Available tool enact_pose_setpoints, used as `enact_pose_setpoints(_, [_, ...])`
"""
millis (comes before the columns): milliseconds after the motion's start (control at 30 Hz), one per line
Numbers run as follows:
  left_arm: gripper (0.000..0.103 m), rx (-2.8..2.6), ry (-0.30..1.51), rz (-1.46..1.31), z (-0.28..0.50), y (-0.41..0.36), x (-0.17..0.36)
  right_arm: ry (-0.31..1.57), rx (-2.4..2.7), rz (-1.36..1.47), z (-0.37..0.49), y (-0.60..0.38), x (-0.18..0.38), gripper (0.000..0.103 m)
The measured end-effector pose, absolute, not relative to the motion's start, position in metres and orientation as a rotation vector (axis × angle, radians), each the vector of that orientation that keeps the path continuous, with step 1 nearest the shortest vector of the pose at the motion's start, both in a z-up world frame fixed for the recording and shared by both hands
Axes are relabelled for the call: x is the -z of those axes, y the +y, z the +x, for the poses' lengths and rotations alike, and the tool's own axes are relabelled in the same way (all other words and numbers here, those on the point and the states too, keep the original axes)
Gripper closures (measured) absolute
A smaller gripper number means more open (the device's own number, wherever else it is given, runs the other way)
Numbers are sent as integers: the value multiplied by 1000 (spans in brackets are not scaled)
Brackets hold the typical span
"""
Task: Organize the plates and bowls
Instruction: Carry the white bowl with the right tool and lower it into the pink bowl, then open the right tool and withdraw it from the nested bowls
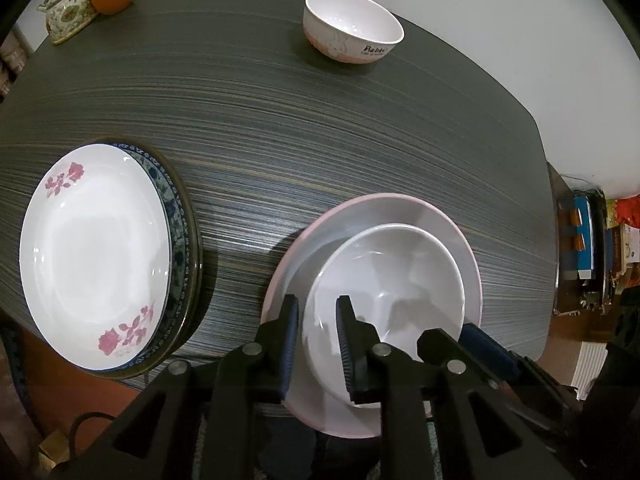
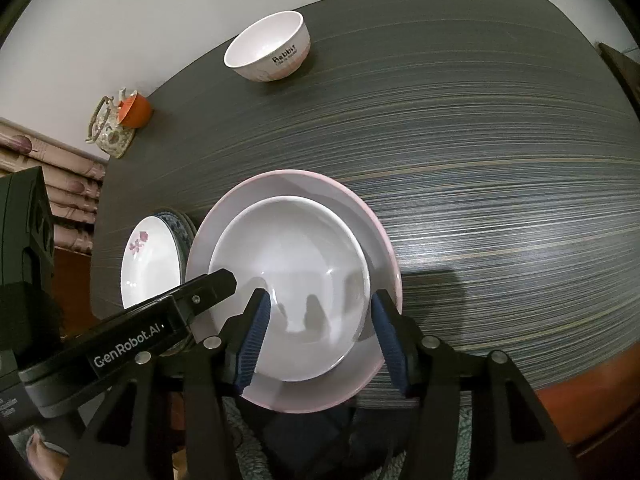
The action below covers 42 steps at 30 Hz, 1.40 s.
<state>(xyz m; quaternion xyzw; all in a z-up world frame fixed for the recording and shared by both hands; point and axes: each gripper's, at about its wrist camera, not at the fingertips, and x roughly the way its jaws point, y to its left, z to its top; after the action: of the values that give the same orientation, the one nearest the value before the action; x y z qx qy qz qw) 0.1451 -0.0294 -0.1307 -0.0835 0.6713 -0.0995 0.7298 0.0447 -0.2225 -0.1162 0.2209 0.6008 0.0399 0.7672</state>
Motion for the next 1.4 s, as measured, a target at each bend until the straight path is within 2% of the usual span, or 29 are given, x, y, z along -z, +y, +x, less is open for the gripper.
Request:
enact_pose_setpoints(433, [80,230,1443,-163,139,-31,121,1268,-74,450,42,-225,104,52])
enact_pose_setpoints(600, [69,231,1413,-146,137,-33,111,1227,-62,400,41,-224,95,52])
enact_pose_setpoints(1067, [68,231,1356,-129,142,-32,100,1142,-63,345,43,-224,80,52])
enact_pose_setpoints(1200, [57,224,1338,-123,145,-33,96,1121,-61,317,45,-223,76,52])
enact_pose_setpoints(1400, [56,217,1324,-116,148,-33,91,1109,-58,308,51,-228,74,52])
